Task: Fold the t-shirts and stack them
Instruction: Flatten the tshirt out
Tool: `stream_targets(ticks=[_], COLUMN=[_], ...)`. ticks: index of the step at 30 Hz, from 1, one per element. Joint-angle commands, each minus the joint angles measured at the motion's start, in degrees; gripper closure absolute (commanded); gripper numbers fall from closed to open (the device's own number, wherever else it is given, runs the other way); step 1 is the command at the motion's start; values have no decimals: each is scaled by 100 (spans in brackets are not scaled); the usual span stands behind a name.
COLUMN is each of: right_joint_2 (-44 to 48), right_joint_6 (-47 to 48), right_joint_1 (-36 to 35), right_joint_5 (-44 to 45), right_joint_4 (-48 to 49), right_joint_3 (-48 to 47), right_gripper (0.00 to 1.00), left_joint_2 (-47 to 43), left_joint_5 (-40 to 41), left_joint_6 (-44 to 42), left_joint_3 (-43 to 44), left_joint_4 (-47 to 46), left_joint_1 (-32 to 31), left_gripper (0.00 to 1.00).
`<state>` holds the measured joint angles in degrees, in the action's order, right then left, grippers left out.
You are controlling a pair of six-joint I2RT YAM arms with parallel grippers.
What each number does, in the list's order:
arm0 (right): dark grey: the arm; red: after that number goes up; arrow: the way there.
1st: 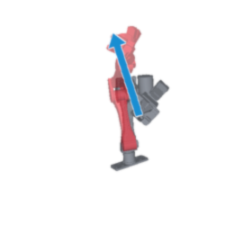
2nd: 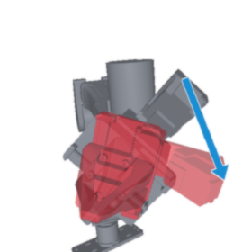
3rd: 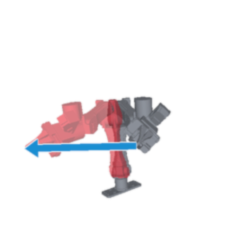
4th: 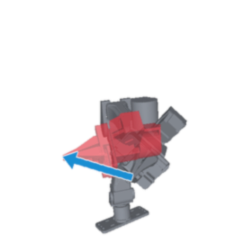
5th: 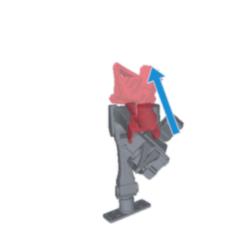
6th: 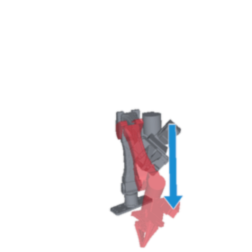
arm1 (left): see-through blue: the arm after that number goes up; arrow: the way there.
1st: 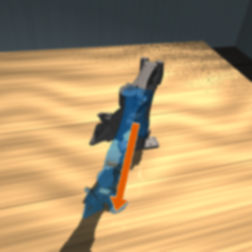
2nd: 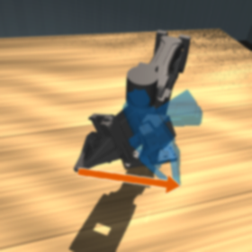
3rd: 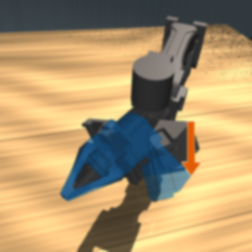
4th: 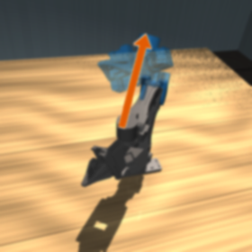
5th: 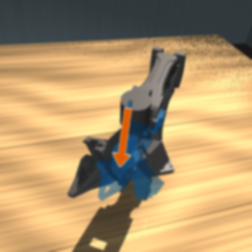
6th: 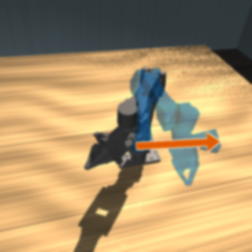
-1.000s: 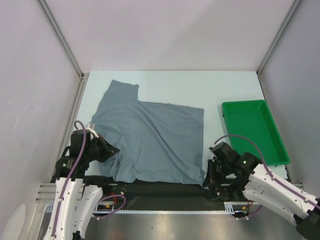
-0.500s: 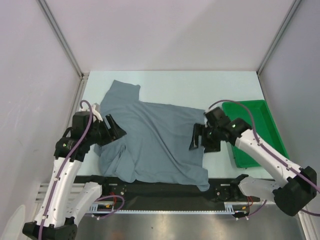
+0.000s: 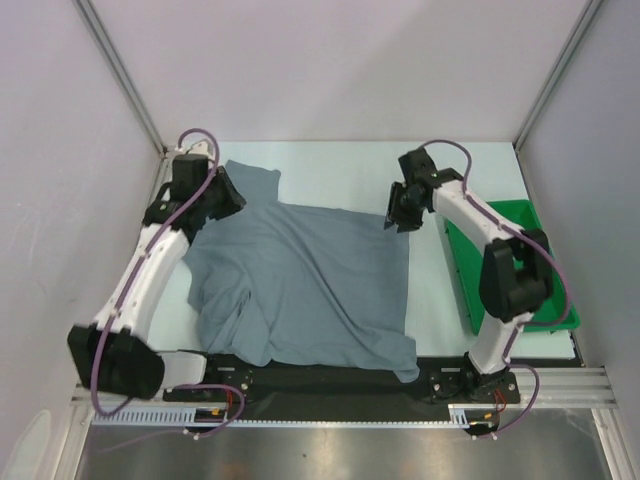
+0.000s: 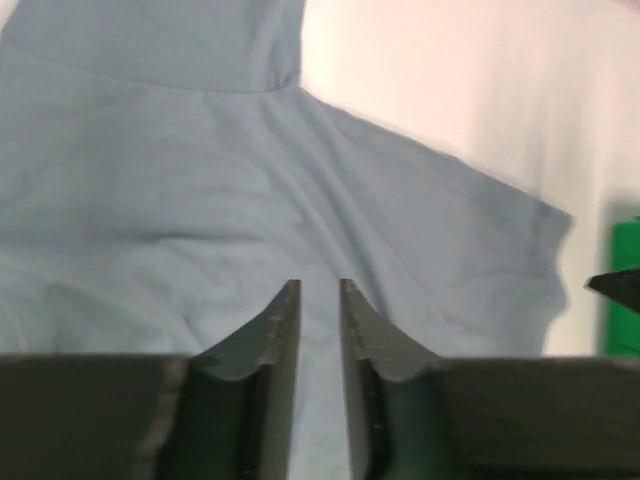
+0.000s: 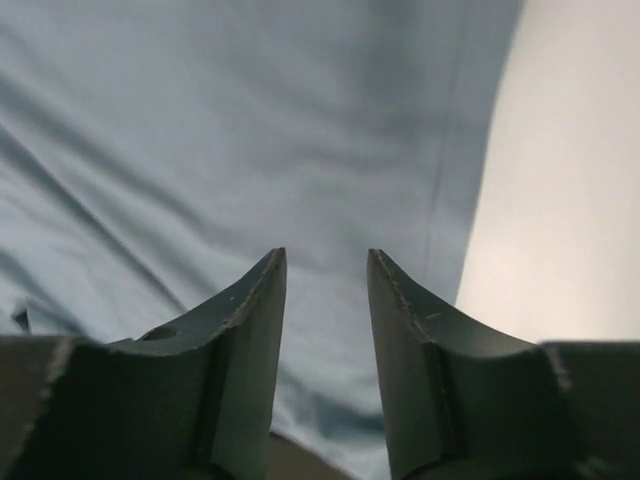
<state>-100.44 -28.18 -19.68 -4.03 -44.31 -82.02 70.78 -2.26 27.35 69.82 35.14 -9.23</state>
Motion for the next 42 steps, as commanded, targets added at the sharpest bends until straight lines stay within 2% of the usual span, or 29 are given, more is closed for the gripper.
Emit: stream_targets(ticks=[1, 2, 3, 6, 12, 14, 15, 17, 22, 27, 31, 34, 38, 41, 42], right_joint_2=[-659, -843, -1246, -1836, -2313, -2392, -2418, -2419, -2234, -1874, -1383, -926, -433, -362, -388], right_joint_6=[462, 524, 585, 691, 806, 832, 832, 832, 841, 762, 736, 674, 648, 735, 753], right_joint_1=[-44, -36, -36, -44, 8, -1, -27, -53, -115, -141, -194, -185, -185, -176, -168], right_joint_5=[201, 192, 192, 306, 394, 613, 675, 877, 1106, 966, 931, 817, 720, 632, 640], right_joint_4=[301, 292, 153, 116, 195, 213, 195, 117, 133, 301, 353, 213, 90, -32, -129], right_joint_3=[-944, -1113, -1524, -1879, -2011, -1994, -1976, -1950, -1337, -597, 79, 563, 959, 680, 348], right_gripper=[55, 54, 52, 51, 51, 53, 54, 55, 53, 52, 52, 52, 51, 49, 48], left_joint_2=[1046, 1330, 1977, 2702, 3766, 4222, 4311, 4356, 4172, 3909, 3050, 2434, 1345, 1070, 1017], left_joint_5=[209, 365, 419, 455, 631, 516, 534, 717, 754, 316, -2, 146, 357, 638, 700], left_joint_6=[-274, -344, -371, -345, -90, 147, 182, 340, 525, 797, 1000, 1035, 991, 895, 799], left_joint_3=[312, 582, 959, 1366, 1385, 1630, 1692, 1649, 1070, 271, -966, -1557, -1771, -1315, -1139], left_joint_4=[-920, -860, -720, -219, -200, 114, 195, 397, 573, 609, 416, 528, 609, 442, 381], left_joint_1=[27, 53, 149, 264, 448, 528, 528, 510, 519, 519, 502, 493, 493, 493, 501], left_gripper=[76, 78, 85, 86, 85, 89, 94, 96, 95, 95, 96, 97, 97, 79, 68])
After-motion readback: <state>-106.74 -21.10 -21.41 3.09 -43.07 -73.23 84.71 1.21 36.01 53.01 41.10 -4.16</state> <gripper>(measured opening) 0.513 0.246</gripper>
